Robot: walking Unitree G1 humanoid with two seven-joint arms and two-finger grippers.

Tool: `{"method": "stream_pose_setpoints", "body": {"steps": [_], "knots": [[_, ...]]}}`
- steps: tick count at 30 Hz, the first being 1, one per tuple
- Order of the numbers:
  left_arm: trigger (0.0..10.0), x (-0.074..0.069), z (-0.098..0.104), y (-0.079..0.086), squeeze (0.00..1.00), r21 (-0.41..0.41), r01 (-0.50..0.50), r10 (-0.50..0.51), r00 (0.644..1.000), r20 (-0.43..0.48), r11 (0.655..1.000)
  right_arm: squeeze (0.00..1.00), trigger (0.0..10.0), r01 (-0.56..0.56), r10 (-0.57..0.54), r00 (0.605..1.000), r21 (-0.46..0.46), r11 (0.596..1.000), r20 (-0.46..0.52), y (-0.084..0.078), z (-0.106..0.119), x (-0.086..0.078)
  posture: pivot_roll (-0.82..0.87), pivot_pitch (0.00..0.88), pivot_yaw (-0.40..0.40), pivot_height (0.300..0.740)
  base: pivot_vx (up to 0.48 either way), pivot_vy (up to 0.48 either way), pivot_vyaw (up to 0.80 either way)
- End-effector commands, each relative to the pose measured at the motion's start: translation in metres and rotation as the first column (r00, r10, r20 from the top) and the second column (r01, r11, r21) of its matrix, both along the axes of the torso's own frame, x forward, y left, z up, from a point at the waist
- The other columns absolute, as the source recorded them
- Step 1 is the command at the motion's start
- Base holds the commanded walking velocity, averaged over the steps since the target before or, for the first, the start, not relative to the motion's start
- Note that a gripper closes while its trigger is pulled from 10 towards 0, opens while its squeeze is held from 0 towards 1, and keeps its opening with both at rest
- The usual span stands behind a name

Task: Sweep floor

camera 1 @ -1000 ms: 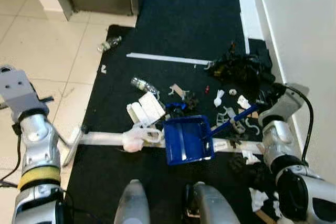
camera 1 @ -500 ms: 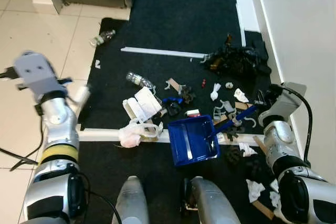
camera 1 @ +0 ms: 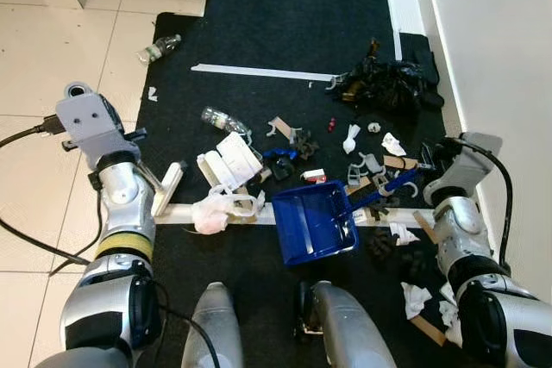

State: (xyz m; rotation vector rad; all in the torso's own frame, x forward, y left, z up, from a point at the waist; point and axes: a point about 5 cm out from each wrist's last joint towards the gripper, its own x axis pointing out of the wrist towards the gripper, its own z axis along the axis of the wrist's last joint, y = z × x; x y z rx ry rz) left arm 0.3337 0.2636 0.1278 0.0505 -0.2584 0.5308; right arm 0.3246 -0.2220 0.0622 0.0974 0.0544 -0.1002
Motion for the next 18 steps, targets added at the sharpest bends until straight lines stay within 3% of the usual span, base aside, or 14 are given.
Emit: {"method": "stream_pose_setpoints", "body": {"steps": [1,5,6,7,15,16,18], "knots": [[10.0,0.003,-0.005,-0.016,0.00,-0.029,0.036,-0.036,0.999,0.005,0.999,0.00,10.0,0.010,-0.011,1.000,-0.025,1.000,-0.025,-0.005,-0.006,-0.005,-0.03,0.265,-0.135,0.740,0.000,0.000,0.00],[10.0,0.010,-0.001,-0.032,0.00,-0.049,0.064,-0.063,0.998,0.023,0.997,0.00,10.0,0.006,-0.007,1.000,-0.023,1.000,-0.023,-0.004,-0.005,-0.005,-0.02,0.262,-0.130,0.740,0.000,0.000,0.00],[10.0,0.017,0.004,-0.053,0.00,-0.064,0.114,-0.111,0.993,0.045,0.991,0.00,10.0,0.004,-0.004,1.000,-0.020,1.000,-0.024,-0.003,-0.005,-0.004,-0.02,0.257,-0.126,0.740,0.000,0.000,0.00],[10.0,0.017,0.004,-0.053,0.00,-0.064,0.114,-0.111,0.993,0.045,0.991,0.00,10.0,0.004,-0.004,1.000,-0.020,1.000,-0.024,-0.003,-0.005,-0.004,-0.02,0.257,-0.126,0.740,0.000,0.000,0.00],[10.0,0.030,0.009,-0.133,0.00,-0.150,0.298,-0.293,0.955,0.054,0.943,0.00,10.0,-0.010,0.009,0.998,-0.003,1.000,-0.055,0.001,-0.008,-0.003,0.00,0.243,-0.113,0.740,0.000,0.000,0.00],[10.0,0.030,0.009,-0.133,0.00,-0.150,0.298,-0.293,0.955,0.054,0.943,0.00,10.0,-0.010,0.009,0.998,-0.003,1.000,-0.055,0.001,-0.008,-0.003,0.00,0.243,-0.113,0.740,0.000,0.000,0.00],[10.0,0.031,0.014,-0.168,0.00,-0.191,0.373,-0.369,0.928,0.059,0.908,0.00,10.0,-0.012,0.012,0.998,0.000,1.000,-0.063,0.002,-0.009,-0.003,0.01,0.236,-0.109,0.740,0.000,0.000,0.00]]}}
